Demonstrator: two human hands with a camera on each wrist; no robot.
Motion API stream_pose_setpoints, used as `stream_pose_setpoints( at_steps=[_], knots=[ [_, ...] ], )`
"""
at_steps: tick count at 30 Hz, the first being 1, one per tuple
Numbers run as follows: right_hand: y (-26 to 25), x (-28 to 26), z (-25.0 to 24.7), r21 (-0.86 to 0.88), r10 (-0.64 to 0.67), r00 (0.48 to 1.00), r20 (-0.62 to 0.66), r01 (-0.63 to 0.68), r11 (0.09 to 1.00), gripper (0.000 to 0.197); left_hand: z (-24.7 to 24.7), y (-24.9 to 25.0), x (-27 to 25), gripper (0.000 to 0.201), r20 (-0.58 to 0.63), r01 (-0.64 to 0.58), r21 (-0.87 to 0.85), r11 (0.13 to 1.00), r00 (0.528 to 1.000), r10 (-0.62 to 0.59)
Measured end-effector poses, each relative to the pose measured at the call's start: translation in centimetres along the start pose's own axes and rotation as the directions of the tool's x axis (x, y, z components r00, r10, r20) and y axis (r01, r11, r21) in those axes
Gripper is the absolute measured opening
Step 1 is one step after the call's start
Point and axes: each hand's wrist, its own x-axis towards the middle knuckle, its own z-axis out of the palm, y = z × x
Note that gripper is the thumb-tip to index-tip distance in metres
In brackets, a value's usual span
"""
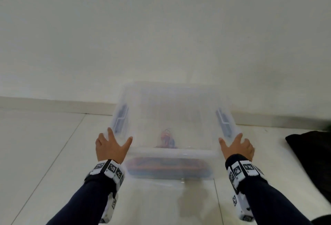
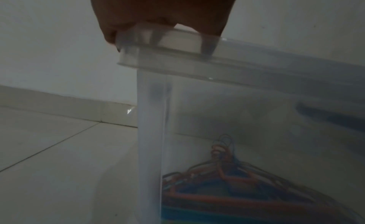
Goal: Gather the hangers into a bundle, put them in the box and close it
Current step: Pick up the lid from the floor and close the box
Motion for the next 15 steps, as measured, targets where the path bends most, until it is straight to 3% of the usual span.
stream_pose_setpoints(
  at_steps=[4,7,10,12,15],
  knots=[
    [0.4,0.8,1.1,0.002,-0.022,0.998,-0.059,0.022,1.0,0.086,1.3,0.1,0.4,0.092,-0.037,0.004,0.029,1.0,0.999,-0.003],
    [0.1,0.7,0.9,-0.028,-0.012,1.0,-0.023,0.011,1.0,0.086,1.4,0.4,0.9,0.092,-0.026,-0.017,0.057,0.998,0.999,0.019],
    [-1.0,0.7,0.2,-0.199,-0.013,1.0,0.028,0.018,0.98,0.084,1.3,0.5,2.0,0.091,-0.022,-0.063,0.126,0.99,0.998,0.066],
    [-2.2,0.4,0.1,-0.294,-0.152,0.987,0.052,0.16,0.942,0.079,1.4,0.6,2.3,0.089,-0.011,-0.161,0.169,0.972,0.986,0.165],
    [-4.5,-0.7,1.2,-0.138,-0.376,0.904,0.203,0.407,0.903,0.075,1.8,1.7,2.0,0.096,0.068,-0.352,0.142,0.925,0.936,0.345]
  ],
)
